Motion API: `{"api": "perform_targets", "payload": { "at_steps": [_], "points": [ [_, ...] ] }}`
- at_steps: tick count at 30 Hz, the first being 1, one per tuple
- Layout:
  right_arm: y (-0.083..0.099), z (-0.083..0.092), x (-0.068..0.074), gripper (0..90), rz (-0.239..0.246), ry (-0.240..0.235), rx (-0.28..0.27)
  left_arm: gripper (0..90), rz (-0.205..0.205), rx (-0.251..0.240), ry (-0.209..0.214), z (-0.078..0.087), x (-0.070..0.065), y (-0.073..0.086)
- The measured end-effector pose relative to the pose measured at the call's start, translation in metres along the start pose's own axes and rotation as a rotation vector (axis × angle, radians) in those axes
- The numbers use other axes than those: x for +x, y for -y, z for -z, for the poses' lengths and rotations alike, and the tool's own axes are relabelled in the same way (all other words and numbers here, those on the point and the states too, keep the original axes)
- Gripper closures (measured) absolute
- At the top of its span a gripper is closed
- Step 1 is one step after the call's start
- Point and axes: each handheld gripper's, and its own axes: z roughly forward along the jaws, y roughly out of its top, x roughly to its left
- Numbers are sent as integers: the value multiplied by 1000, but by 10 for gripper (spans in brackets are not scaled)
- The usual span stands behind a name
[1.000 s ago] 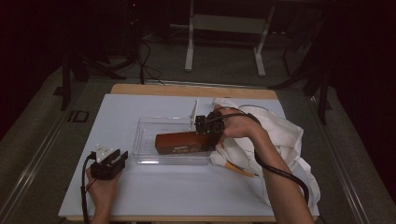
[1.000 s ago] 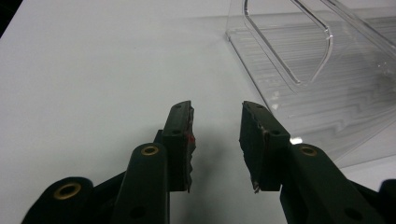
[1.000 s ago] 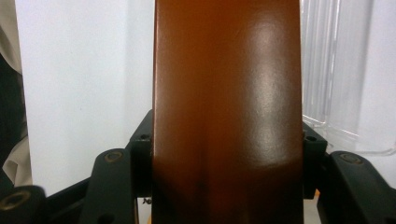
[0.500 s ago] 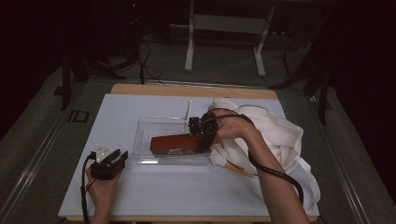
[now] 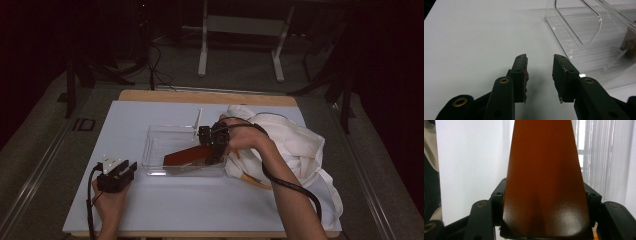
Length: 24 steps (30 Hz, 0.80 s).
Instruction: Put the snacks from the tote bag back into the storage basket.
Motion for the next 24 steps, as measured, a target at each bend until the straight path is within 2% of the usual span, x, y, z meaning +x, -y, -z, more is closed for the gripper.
{"api": "perform_targets", "payload": {
  "at_steps": [14, 18, 24],
  "points": [
    [5, 6, 0, 361, -19, -2, -39, 644, 0, 0, -1, 0, 0, 0],
    [9, 9, -1, 362, -18, 13, -45, 643, 0, 0, 0, 0, 0, 0],
    [19, 13, 0, 362, -45, 37, -42, 641, 0, 0, -1, 0, 0, 0]
  ]
}}
